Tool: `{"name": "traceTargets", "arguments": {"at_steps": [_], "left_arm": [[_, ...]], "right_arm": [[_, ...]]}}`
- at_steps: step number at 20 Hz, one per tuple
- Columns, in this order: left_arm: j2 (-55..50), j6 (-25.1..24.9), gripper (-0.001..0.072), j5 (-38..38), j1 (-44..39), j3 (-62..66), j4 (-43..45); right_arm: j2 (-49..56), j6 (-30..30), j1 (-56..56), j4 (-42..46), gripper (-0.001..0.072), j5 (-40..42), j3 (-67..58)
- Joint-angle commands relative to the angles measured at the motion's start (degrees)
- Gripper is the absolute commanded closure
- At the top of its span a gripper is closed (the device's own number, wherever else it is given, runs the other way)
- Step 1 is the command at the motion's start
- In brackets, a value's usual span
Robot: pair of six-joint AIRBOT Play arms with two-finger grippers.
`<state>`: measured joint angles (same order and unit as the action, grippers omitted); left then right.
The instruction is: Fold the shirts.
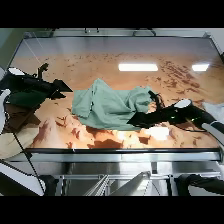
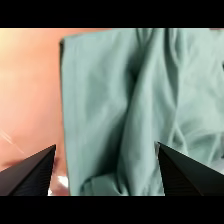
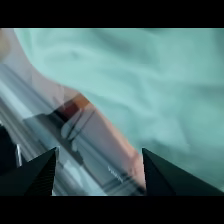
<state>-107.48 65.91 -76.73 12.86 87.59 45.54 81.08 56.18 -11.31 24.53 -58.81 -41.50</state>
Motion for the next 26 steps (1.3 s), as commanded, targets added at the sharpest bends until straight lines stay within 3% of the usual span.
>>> {"name": "traceTargets", "arguments": {"at_steps": [1, 4, 6, 11, 15, 16, 17, 18, 21, 22, 23, 24, 26], "left_arm": [[0.0, -0.5, 0.0014, 3.7, -1.5, -0.8, 4.4], [0.0, -0.6, 0.0014, 4.4, -3.2, -0.8, 7.0], [0.0, -1.9, 0.0014, 5.6, -4.0, -0.8, 7.4], [-3.3, -2.4, 0.0014, 3.1, -5.0, 1.6, 7.4], [-8.6, -1.3, 0.0015, -3.5, -5.8, 7.1, 6.9], [-9.6, -1.1, 0.0044, -4.5, -6.2, 8.3, 6.8], [-10.2, -0.9, 0.0206, -5.0, -6.8, 9.2, 6.8], [-10.6, -0.9, 0.0289, -5.3, -7.5, 9.9, 6.8], [-11.8, -0.9, 0.0288, -5.4, -9.6, 12.0, 6.8], [-12.3, -0.9, 0.0368, -5.6, -10.1, 12.9, 6.8], [-12.9, -0.9, 0.0617, -6.1, -10.5, 14.1, 6.8], [-13.2, -0.4, 0.0690, -6.3, -10.8, 15.1, 6.8], [-13.1, 1.1, 0.0690, -7.8, -10.8, 17.7, 6.7]], "right_arm": [[0.9, 2.1, -6.6, -3.5, 0.0135, 12.1, 1.0], [-0.1, 3.1, -0.8, -3.2, 0.0137, 6.2, 1.0], [-2.1, 5.1, 5.5, -0.3, 0.0276, 0.0, 1.0], [-5.4, 12.0, 17.1, 12.2, 0.0267, -4.2, 1.0], [-4.5, 12.4, 16.6, 13.4, 0.0267, -3.0, 3.1], [-3.8, 12.4, 15.6, 13.4, 0.0267, -1.9, 3.8], [-2.8, 12.4, 14.5, 13.3, 0.0267, -1.0, 4.2], [-1.4, 12.4, 13.2, 12.8, 0.0268, -0.5, 4.2], [3.0, 7.8, 8.7, 5.1, 0.0269, 2.3, 4.2], [4.6, 5.3, 7.5, 1.0, 0.0273, 3.1, 4.2], [6.1, 1.6, 6.4, -3.6, 0.0315, 3.4, 4.1], [7.2, -2.4, 5.9, -8.0, 0.0523, 3.1, 4.1], [7.1, -8.5, 5.8, -14.5, 0.0694, 1.8, 3.7]]}}
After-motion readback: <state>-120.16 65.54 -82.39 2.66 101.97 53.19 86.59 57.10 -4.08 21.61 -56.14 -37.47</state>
